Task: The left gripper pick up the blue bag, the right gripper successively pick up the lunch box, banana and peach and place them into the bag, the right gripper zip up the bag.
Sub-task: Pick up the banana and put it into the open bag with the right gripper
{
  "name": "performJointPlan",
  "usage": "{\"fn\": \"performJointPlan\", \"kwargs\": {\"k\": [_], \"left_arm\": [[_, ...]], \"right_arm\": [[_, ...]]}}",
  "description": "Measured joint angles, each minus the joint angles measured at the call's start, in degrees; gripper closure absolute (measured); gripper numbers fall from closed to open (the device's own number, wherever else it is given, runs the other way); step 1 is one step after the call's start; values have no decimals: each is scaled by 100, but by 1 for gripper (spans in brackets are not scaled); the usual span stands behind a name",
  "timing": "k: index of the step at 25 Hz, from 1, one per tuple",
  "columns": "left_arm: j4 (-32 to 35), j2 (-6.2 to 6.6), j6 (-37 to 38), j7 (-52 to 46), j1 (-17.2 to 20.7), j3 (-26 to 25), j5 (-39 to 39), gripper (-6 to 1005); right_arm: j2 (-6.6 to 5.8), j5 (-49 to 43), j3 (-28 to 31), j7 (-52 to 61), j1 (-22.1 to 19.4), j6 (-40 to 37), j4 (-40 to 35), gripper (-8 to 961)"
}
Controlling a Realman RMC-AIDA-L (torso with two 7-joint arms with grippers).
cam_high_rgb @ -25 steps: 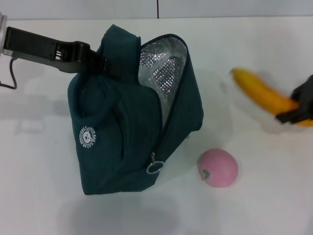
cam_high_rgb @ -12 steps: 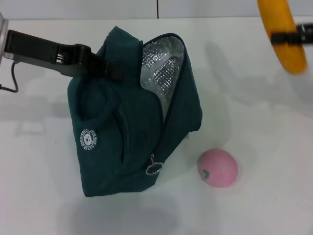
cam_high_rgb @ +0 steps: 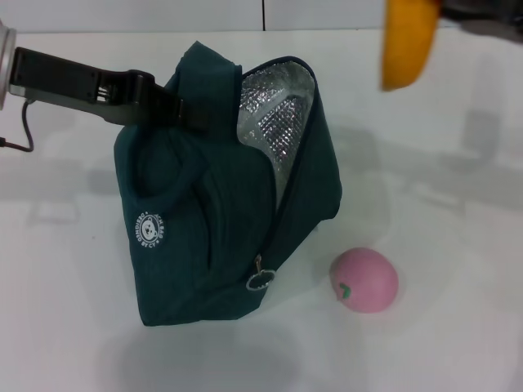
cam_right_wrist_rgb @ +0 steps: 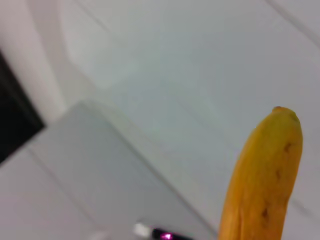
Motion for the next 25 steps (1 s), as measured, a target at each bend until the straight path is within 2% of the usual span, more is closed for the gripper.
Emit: {"fn": "performJointPlan", "kwargs": {"k": [3,6,14,25], "left_arm": [[0,-5,-2,1,-7,-1,-10,954],[1,-15,-4,2,-21,0,-12,954],[1,-20,-7,39,-12,-1,-15,954],[1,-27,-7,95,4,0,-15,954]], "right_arm": [[117,176,-174,-233,186,-83,516,506],[120,493,-503,-631,384,-81,1279,503],[160,715,-571,-1179,659,-59,2446,497],[165,647,-971,-1697,667,424,3012,489]]}}
